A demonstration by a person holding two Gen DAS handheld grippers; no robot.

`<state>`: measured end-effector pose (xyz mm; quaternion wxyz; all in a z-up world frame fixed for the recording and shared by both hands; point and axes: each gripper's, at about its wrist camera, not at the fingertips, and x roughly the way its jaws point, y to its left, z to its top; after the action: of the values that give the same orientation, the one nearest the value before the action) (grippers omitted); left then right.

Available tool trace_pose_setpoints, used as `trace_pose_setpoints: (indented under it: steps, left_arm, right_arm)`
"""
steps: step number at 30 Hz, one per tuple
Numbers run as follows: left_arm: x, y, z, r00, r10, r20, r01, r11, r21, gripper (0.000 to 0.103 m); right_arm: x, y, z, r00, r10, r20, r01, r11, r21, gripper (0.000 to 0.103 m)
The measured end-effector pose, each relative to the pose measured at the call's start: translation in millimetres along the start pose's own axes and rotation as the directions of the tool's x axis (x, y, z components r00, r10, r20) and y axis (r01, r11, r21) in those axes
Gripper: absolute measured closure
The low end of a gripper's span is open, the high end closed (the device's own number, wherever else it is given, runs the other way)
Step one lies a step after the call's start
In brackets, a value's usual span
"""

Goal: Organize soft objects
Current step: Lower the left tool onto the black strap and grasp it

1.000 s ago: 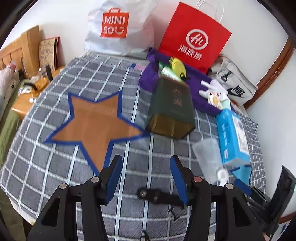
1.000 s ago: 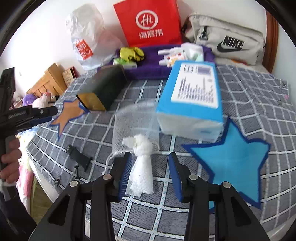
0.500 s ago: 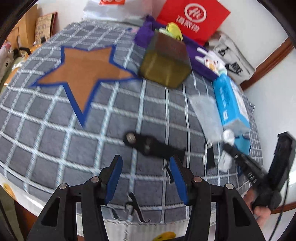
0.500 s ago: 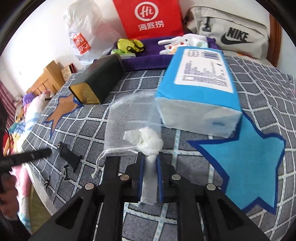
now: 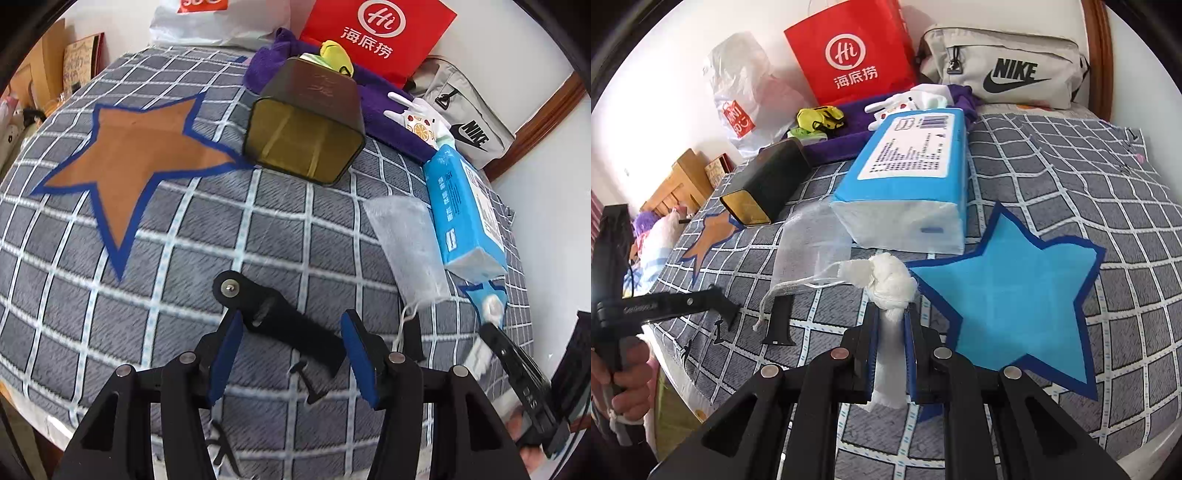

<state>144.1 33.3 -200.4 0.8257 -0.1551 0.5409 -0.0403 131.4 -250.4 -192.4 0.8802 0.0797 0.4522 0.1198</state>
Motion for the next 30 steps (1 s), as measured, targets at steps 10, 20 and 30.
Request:
trace_pose_setpoints:
  steps: [10, 20, 30]
  left_arm:
    - [13.0, -38.6, 6.7, 0.993, 0.100, 0.061, -0.108, 0.984, 0.140, 0.048]
    - [0.6, -20.7, -12.9, 0.972, 0.221, 0.077, -0.231, 0.959, 0.164, 0.049]
    - [-0.1, -18.3, -13.2, 0.971, 0.220, 0.097, -0.233, 0.959, 0.159, 0.062]
  right_arm:
    - [6.7, -17.5, -2.6, 1.000, 0.010, -0.015, -0.010, 1.000, 0.030, 0.089]
    - [8.5, -20.1, -5.0, 1.000, 0.020, -0.016, -0.019, 0.999, 0.050, 0.089]
    - [5.7, -16.5, -9.7, 1.000, 0.022, -0.020, -0.021, 0.999, 0.039, 0.089]
